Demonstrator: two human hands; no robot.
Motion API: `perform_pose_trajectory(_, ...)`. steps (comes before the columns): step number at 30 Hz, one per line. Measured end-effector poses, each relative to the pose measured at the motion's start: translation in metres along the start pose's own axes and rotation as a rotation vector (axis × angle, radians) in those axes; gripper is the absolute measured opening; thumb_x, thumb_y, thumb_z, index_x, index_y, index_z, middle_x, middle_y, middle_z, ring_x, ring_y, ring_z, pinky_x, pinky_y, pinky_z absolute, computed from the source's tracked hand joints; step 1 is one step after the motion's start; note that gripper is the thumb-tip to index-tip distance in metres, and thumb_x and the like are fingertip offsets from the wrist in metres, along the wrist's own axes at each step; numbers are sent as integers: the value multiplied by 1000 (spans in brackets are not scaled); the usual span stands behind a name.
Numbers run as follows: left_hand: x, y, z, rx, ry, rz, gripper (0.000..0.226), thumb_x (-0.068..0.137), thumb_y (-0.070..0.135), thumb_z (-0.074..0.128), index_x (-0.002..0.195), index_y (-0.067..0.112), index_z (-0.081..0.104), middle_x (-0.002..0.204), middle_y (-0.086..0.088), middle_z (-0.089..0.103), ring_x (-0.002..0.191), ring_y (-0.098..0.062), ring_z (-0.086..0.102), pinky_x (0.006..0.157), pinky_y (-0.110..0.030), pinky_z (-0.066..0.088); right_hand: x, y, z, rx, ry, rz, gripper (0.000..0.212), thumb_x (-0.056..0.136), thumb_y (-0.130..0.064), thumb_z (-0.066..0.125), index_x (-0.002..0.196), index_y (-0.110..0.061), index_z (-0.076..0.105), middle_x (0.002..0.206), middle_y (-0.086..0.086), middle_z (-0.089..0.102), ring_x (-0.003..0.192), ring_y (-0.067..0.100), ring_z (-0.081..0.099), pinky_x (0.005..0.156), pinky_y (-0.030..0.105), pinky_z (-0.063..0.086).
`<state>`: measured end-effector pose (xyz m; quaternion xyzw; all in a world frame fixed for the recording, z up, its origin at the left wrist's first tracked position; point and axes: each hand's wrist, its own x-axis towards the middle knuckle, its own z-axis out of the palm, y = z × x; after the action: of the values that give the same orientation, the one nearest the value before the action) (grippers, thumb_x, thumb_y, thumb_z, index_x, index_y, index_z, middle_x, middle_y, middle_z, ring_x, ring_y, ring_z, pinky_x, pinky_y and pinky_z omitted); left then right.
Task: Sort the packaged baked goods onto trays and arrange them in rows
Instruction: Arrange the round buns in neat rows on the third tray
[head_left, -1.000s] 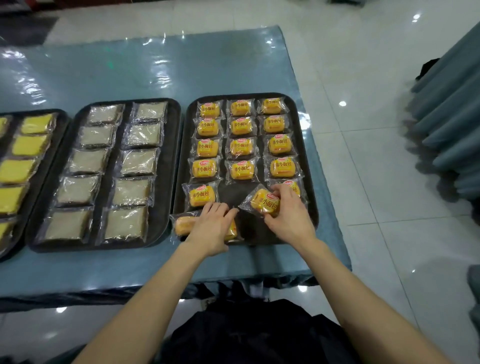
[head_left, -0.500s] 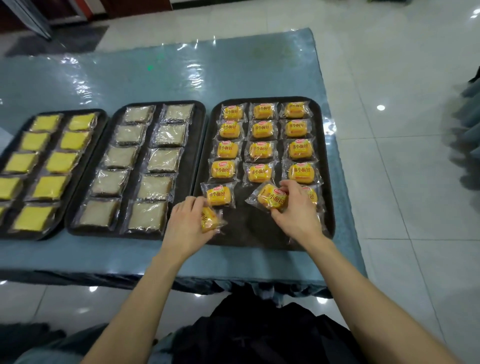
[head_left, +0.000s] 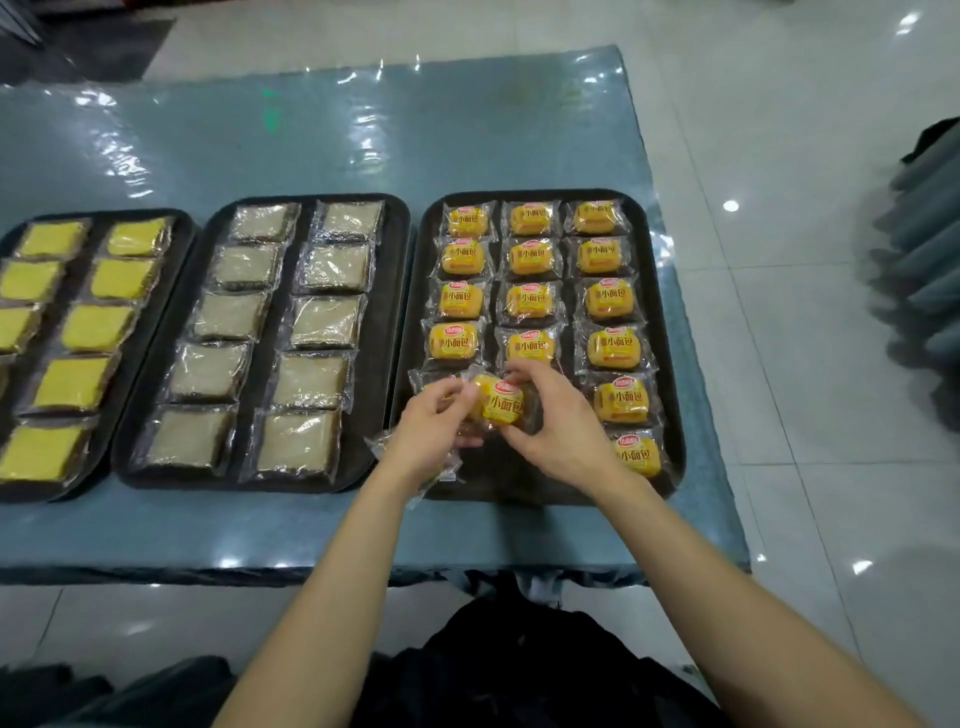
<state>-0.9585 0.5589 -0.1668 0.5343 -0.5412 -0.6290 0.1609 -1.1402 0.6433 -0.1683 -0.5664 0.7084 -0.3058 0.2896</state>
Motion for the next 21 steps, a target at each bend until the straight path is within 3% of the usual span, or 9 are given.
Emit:
perform_pose_trajectory(3, 9, -7, 1, -191, 24, -24, 27, 112, 37, 62, 131, 20, 71, 119, -3, 81, 108, -22, 80, 93, -42, 66, 1, 0, 3, 95, 69, 169, 98, 79, -38, 97, 159, -29, 42, 155, -12, 45, 137, 6, 49, 113, 34, 48)
perform_pose_trajectory(5, 16, -13, 1, -310, 18, -28, 26, 113, 33, 60, 134, 19, 67, 121, -5, 81, 108, -23, 80, 90, -39, 66, 1, 2, 2, 311, 125, 395, 103, 74, -44, 99, 159, -23, 44, 150, -8, 55, 130, 9, 59, 107, 35, 54)
perform_pose_trajectory(8, 25, -15, 2, -377, 22, -20, 22, 113, 31, 61, 131, 19, 66, 121, -6, 81, 109, -27, 80, 97, -49, 65, 1, 5, 4, 619, 71, 550, 55, 91, -20, 88, 138, -3, 65, 118, 10, 79, 99, 21, 80, 89, 36, 67)
perform_pose_trajectory(10, 32, -14, 2, -411, 32, -36, 22, 111, 36, 63, 126, 21, 69, 120, -5, 81, 111, -27, 79, 98, -51, 65, 1, 5, 9, 637, 84, 518, 26, 96, -8, 82, 119, -1, 73, 104, 18, 81, 92, 27, 82, 80, 33, 68)
perform_pose_trajectory(12, 39, -11, 0, -426, 56, -40, 24, 108, 42, 67, 120, 22, 74, 118, -5, 81, 112, -27, 78, 98, -52, 64, 0, 6, 13, 607, 105, 489, 16, 95, -3, 81, 110, -4, 75, 95, 14, 83, 91, 30, 82, 77, 31, 66)
perform_pose_trajectory(17, 51, 0, 9, -222, 214, 7, 12, 108, 33, 69, 110, 26, 79, 110, 3, 80, 106, -18, 77, 94, -49, 66, -2, 12, 12, 546, 99, 469, 21, 93, -8, 84, 110, -8, 72, 94, 9, 83, 87, 24, 82, 85, 41, 67)
perform_pose_trajectory(21, 57, 5, 19, 57, 224, 172, 9, 105, 38, 70, 104, 29, 74, 104, 9, 78, 102, -13, 75, 90, -50, 66, 1, 15, 9, 677, 77, 546, 41, 91, -42, 86, 123, -21, 71, 116, 1, 78, 107, 17, 78, 93, 40, 66)
